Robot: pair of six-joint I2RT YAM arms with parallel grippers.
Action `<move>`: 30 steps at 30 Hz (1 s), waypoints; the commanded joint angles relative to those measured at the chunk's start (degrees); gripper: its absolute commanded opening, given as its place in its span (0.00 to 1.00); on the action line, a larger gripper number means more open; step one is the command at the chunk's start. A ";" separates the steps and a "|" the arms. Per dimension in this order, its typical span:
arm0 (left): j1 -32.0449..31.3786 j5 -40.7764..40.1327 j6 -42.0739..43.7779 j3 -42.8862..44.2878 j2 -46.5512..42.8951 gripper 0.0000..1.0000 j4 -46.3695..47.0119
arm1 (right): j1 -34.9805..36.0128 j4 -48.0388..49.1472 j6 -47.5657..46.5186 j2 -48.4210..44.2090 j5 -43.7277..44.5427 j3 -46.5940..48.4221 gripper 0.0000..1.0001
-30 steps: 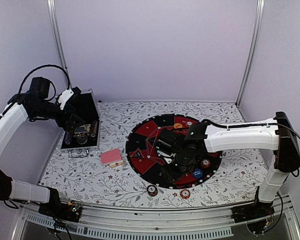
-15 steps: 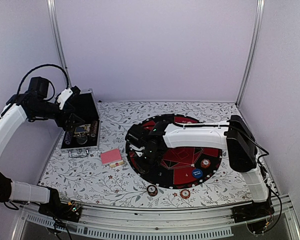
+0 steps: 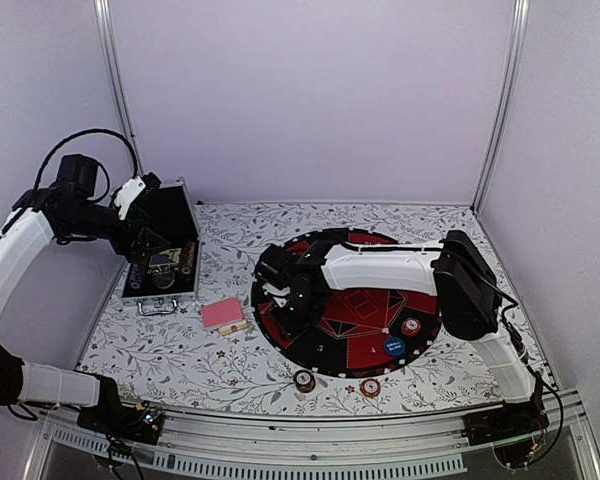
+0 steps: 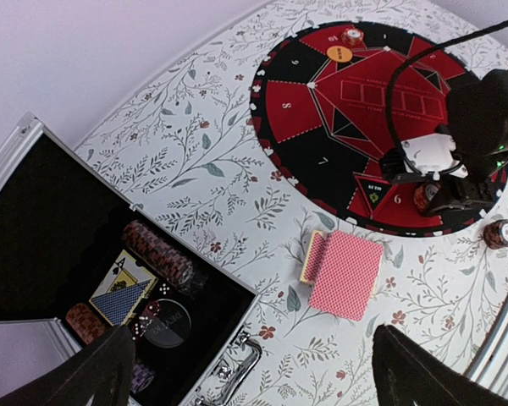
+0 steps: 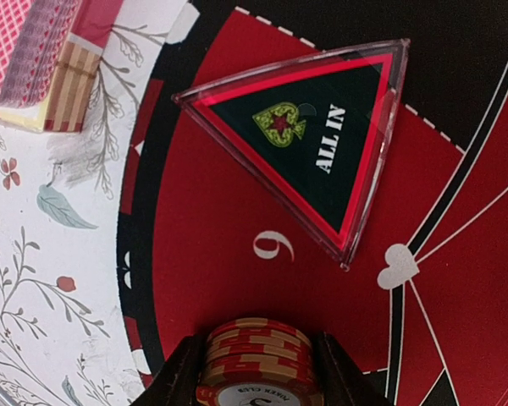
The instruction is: Distribute texas hold em gaming equipment
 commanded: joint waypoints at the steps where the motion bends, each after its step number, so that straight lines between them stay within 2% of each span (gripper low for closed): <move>1: -0.66 0.84 -0.22 -0.17 0.06 1.00 0.60 | -0.45 1.83 -0.46 2.25 -0.96 2.05 0.30; 11: -0.66 0.36 -0.31 -0.66 -0.37 1.00 0.99 | -1.12 2.42 -0.04 3.15 -1.28 2.97 0.31; 13: -0.66 0.25 -0.29 -0.82 -0.46 1.00 1.12 | -1.07 2.03 0.13 3.21 -1.28 2.89 0.36; 16: -0.66 -0.11 -0.06 -0.87 -0.62 1.00 1.14 | -1.09 2.03 0.46 2.95 -1.32 2.33 0.49; 18: -0.61 -0.21 -0.08 -0.83 -0.69 1.00 1.14 | -1.07 1.63 0.50 2.51 -1.28 2.18 0.65; 20: -0.66 -0.09 -0.12 -0.78 -0.85 1.00 1.13 | -1.15 1.48 0.30 1.72 -1.17 2.29 0.74; 26: -0.66 -0.05 -0.18 -1.22 -1.16 1.00 1.02 | -1.56 -0.76 -0.50 -1.15 1.50 5.23 0.77; 30: -0.66 -0.18 -0.12 -1.06 -1.43 1.00 0.87 | -1.36 -1.89 0.34 -5.05 2.03 2.96 0.77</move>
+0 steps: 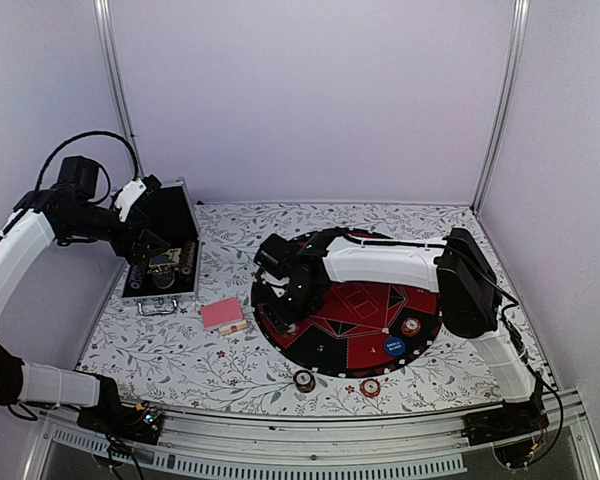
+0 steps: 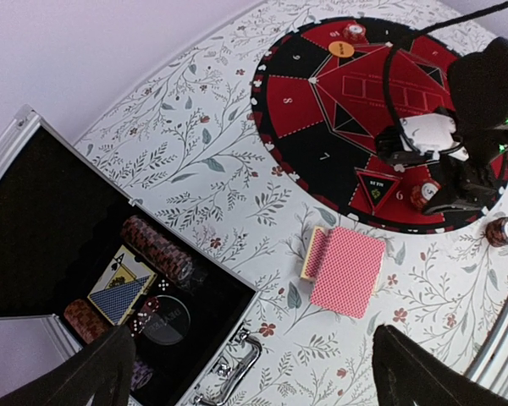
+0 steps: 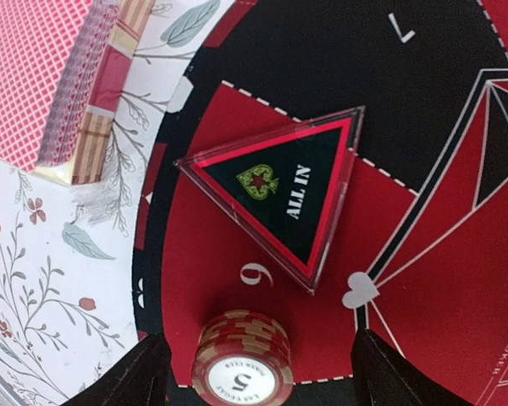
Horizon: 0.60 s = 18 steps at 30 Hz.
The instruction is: Distribute texas hold em gaming equipment
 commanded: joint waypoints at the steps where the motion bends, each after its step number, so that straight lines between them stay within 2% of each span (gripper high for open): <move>1: -0.66 0.26 -0.12 -0.23 -1.47 1.00 0.55 | -0.08 -1.69 0.69 -7.55 1.68 -1.99 0.77; 9: -0.66 0.53 -0.39 0.83 -0.65 1.00 -0.05 | 6.26 -2.05 2.96 -19.35 0.09 -16.64 0.79; 13: -0.66 0.58 -0.32 0.79 -0.54 1.00 -0.01 | 9.24 -2.49 4.29 -22.42 -1.33 -21.97 0.84; 18: -0.74 0.75 -0.47 0.47 -0.67 1.00 -0.13 | 11.16 -2.14 5.23 -22.79 -2.94 -23.94 0.87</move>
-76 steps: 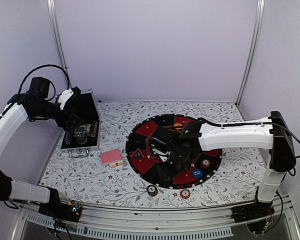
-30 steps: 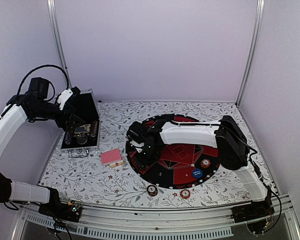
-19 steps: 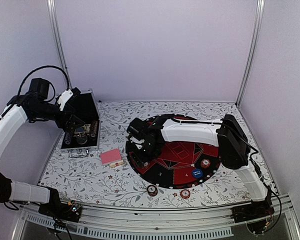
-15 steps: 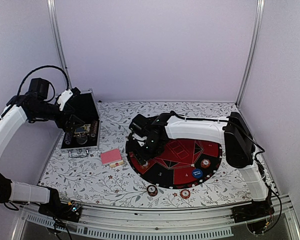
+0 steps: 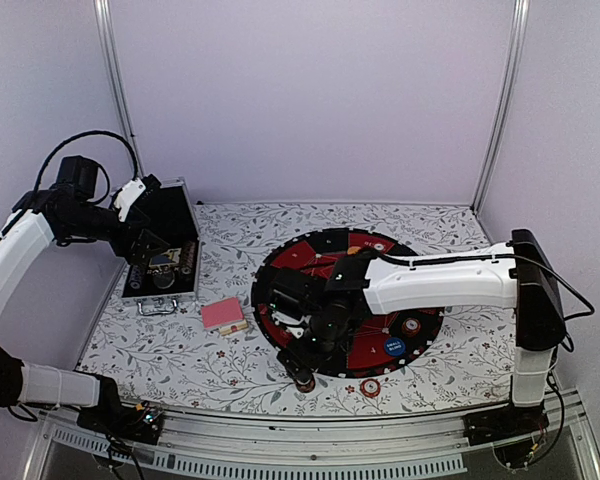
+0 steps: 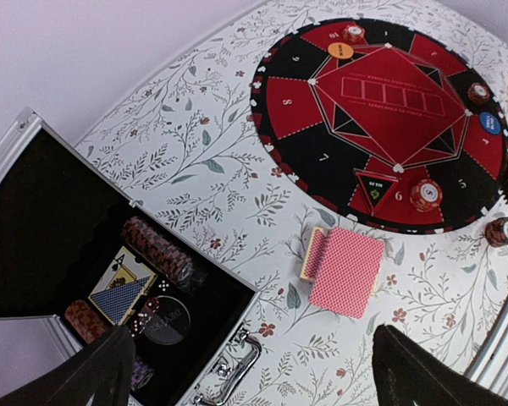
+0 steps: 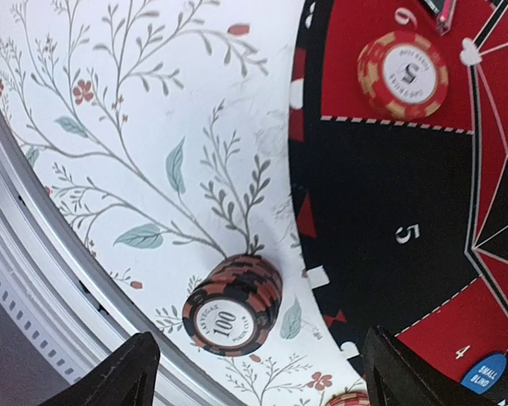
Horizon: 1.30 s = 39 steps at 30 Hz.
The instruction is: Distribute texas hold em gaming equipment
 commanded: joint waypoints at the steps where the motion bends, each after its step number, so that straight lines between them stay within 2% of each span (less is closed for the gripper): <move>1: -0.66 0.71 -0.57 0.27 -0.31 1.00 0.00 | 1.05 -0.06 1.73 -1.30 -2.75 -1.35 0.87; 21: -0.75 0.60 -0.66 -1.19 0.04 1.00 0.31 | 2.35 1.21 -0.59 4.63 -3.19 0.68 0.77; 39: -0.75 0.15 -0.64 -0.94 -0.23 1.00 0.30 | 2.36 0.59 -1.51 6.12 -1.48 1.84 0.54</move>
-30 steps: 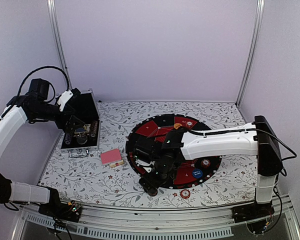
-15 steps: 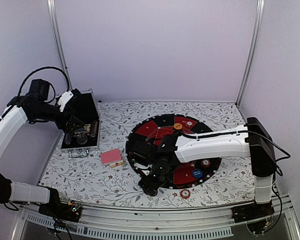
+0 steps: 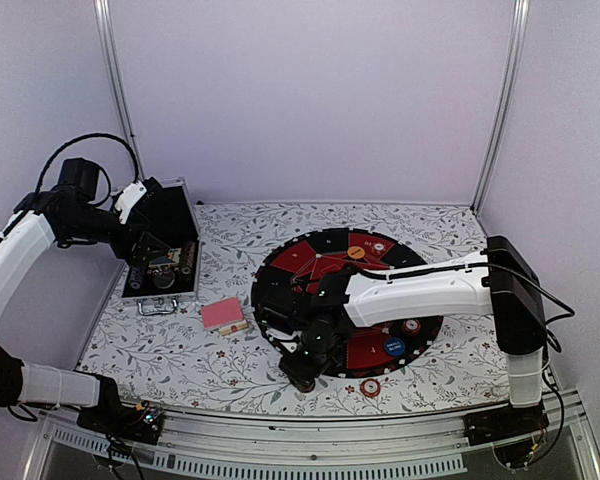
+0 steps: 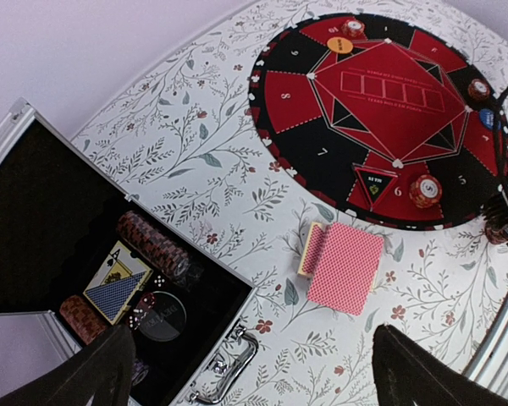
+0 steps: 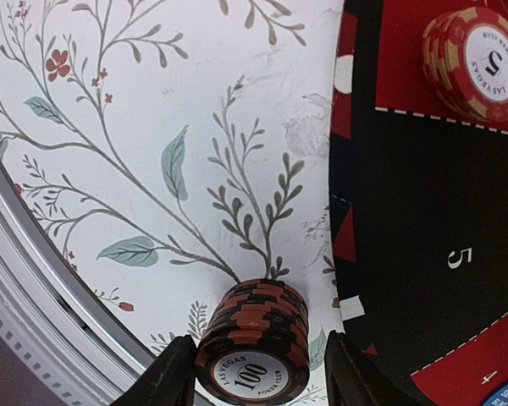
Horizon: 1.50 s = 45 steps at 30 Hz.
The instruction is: Distribute texas hold em gaming equipment
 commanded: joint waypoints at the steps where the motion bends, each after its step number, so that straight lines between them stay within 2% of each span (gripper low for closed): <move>1: -0.72 0.31 -0.56 -0.04 -0.23 1.00 0.36 | 0.47 -0.14 -0.47 0.75 0.86 1.68 0.53; 9: -0.72 -0.06 -0.30 0.13 -0.49 1.00 0.45 | 0.49 -0.24 -0.40 0.59 0.88 1.49 0.45; 11: -0.72 -0.15 -0.26 0.09 -0.41 1.00 0.42 | 0.43 -0.34 -0.55 0.59 0.83 1.43 0.45; 14: -0.72 -0.24 -0.09 0.15 -0.40 1.00 0.45 | 0.50 -0.31 -0.55 0.61 0.86 1.27 0.51; 17: -0.72 -0.32 0.03 0.30 -0.36 1.00 0.51 | 0.49 -0.23 -0.56 0.61 0.90 1.22 0.51; 27: -0.72 -0.43 0.14 0.58 -0.14 1.00 0.45 | 0.46 -1.43 -0.55 -0.12 2.22 2.18 0.35; 31: -0.72 -0.33 0.22 0.67 -0.10 1.00 0.50 | 0.48 -2.39 -0.55 -1.09 3.62 3.22 0.34; 45: -0.72 -0.28 0.32 1.12 0.03 1.00 0.19 | -5.89 -1.81 -2.33 -1.31 5.18 7.26 0.32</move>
